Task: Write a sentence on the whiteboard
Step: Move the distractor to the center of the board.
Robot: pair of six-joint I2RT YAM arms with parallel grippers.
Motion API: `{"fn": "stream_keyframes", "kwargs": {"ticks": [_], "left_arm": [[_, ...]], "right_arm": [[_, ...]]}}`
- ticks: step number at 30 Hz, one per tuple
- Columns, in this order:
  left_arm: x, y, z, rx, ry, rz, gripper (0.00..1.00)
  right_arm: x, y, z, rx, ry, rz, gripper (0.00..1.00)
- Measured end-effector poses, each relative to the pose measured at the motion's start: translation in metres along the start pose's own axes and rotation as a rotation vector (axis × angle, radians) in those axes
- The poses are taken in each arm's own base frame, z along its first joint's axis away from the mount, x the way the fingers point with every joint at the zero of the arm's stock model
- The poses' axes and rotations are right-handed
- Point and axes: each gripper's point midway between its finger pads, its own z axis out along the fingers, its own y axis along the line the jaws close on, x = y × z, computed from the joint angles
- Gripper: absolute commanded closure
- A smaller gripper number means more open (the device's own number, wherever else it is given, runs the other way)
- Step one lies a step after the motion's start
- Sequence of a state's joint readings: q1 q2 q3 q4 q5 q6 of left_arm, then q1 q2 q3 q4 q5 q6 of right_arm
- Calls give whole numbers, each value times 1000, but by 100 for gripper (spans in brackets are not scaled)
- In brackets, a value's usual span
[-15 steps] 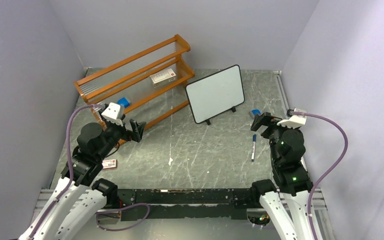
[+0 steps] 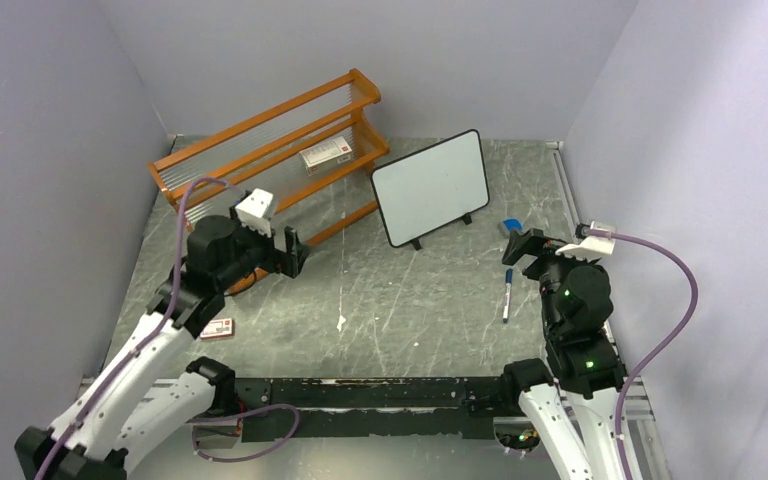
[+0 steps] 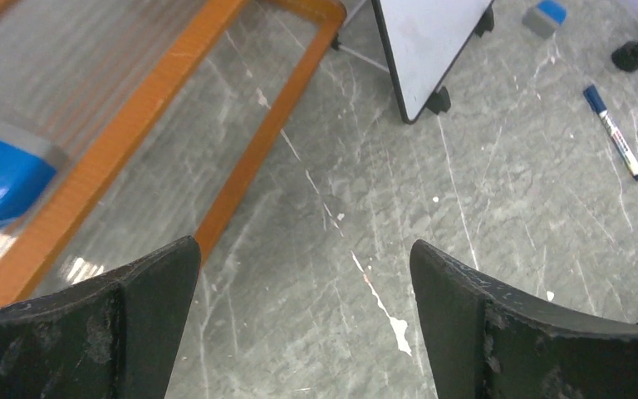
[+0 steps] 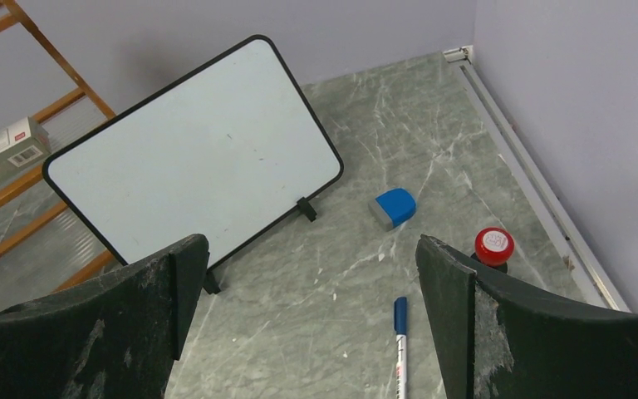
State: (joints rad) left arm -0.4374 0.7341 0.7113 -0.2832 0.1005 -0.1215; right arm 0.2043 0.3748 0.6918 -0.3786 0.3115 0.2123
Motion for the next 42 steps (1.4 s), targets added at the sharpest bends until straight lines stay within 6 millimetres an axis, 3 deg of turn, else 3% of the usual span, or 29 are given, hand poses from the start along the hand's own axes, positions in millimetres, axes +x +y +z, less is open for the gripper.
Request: {"fn": "stream_keyframes", "kwargs": {"ticks": [4,10,16,22,32,38,42], "left_arm": [[23,-6,24,33,121,-23,0],[82,-19,57,55,344,-61,0],[125,-14,87,-26,475,-125,0],[141,-2,122,-123,491,-159,0],[165,17,160,-227,526,-146,0],[159,27,183,-248,520,-145,0],[150,51,201,-285,504,-149,0]], "right_arm": [[0,0,-1,-2,-6,2,0],[-1,0,-4,-10,-21,7,0],[-5,1,-8,-22,-47,16,0],[-6,0,-12,-26,-61,20,0],[-9,-2,-14,-20,-82,22,0],[-7,-3,-13,-17,-77,15,0],[-6,-3,-13,-18,-75,13,0]]}}
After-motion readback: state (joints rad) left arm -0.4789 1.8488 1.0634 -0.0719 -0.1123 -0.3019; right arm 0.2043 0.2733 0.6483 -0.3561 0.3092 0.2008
